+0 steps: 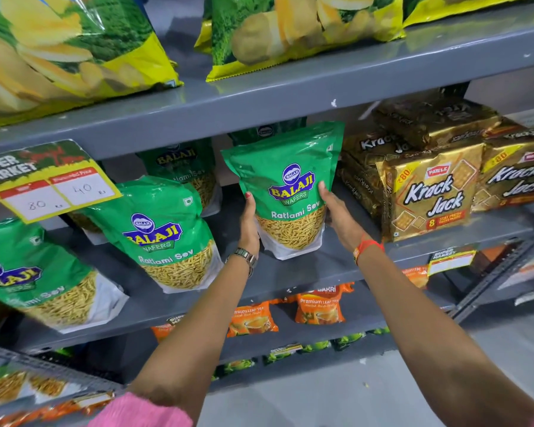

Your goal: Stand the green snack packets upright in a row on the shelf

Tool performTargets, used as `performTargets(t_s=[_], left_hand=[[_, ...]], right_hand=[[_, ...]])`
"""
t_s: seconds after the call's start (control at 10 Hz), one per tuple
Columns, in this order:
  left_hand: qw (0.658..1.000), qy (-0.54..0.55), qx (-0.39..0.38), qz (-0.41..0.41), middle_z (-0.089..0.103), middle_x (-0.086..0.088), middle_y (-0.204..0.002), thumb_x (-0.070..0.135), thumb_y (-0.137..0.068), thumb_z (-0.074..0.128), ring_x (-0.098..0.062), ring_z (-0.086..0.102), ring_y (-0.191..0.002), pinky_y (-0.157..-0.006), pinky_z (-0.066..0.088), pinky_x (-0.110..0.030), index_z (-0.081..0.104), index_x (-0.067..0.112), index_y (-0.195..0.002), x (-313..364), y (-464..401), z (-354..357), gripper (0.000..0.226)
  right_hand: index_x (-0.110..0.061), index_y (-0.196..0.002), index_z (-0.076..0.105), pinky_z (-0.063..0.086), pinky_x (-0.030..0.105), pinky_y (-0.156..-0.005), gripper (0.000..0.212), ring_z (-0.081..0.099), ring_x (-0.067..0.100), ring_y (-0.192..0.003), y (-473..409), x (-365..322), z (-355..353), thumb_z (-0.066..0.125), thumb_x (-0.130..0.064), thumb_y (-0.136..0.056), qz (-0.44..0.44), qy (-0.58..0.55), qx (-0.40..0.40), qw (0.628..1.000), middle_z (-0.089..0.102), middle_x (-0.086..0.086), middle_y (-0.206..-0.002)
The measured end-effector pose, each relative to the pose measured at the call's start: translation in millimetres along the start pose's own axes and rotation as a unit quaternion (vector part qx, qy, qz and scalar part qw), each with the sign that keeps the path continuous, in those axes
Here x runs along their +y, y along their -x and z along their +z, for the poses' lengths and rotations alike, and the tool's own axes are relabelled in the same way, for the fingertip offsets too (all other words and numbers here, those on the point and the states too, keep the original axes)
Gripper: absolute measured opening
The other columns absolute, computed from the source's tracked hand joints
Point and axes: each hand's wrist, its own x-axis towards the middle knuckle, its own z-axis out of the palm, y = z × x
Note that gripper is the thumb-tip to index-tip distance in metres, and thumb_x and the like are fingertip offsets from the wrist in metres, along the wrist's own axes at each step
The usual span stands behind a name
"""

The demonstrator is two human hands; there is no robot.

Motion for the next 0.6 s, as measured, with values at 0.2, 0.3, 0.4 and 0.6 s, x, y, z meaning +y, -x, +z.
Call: performTargets(t_s=[0.2, 0.3, 0.4, 0.6], left_hand=[[0.998, -0.049, -0.033, 0.008, 0.045, -0.012, -0.144, 0.041, -0.097, 0.028, -0.027, 0.045, -0.131, -0.111, 0.035, -0.044, 0.04, 0.014, -0.137, -10.2, 24.1, -14.3, 0.05], [0.997, -0.053, -0.06, -0.004, 0.044, -0.011, -0.145, 0.042, -0.096, 0.028, -0.024, 0.044, -0.13, -0.111, 0.034, -0.042, 0.039, 0.014, -0.138, -13.4, 34.9, -17.7, 0.052], [0.996, -0.086, -0.025, -0.029, 0.034, -0.005, -0.151, 0.045, -0.096, 0.028, -0.019, 0.034, -0.137, -0.112, 0.025, -0.036, 0.03, 0.015, -0.144, -5.3, 46.8, -12.4, 0.057], [0.97, -0.223, -0.005, 0.096, 0.003, -0.004, -0.16, 0.036, -0.097, 0.034, -0.018, 0.006, -0.147, -0.121, 0.008, -0.036, 0.007, 0.012, -0.148, -9.3, 82.5, -30.0, 0.063]], right_hand=[[-0.045, -0.103, 0.061, 0.049, 0.002, -0.059, 0.037, 0.066, -0.014, -0.081, 32.5, 9.1, 2.3, 0.043, -0.066, -0.078, -0.001, -0.013, 0.04, 0.999, 0.071, -0.032, -0.089], [-0.048, -0.098, 0.061, 0.045, 0.011, -0.071, 0.033, 0.063, -0.019, -0.081, 42.5, 17.9, -0.4, 0.042, -0.066, -0.078, -0.012, -0.013, 0.064, 0.998, 0.068, -0.035, -0.089], [-0.032, -0.127, 0.052, 0.044, 0.024, -0.094, 0.053, 0.058, 0.003, -0.115, 53.7, 14.4, 3.1, 0.041, -0.061, -0.084, -0.019, 0.007, 0.085, 0.996, 0.062, -0.013, -0.126], [-0.016, -0.145, 0.02, 0.026, 0.037, -0.115, 0.076, 0.026, 0.02, -0.141, 90.8, 8.5, 24.9, 0.054, -0.047, -0.085, -0.091, 0.021, 0.218, 0.971, 0.026, 0.006, -0.154]])
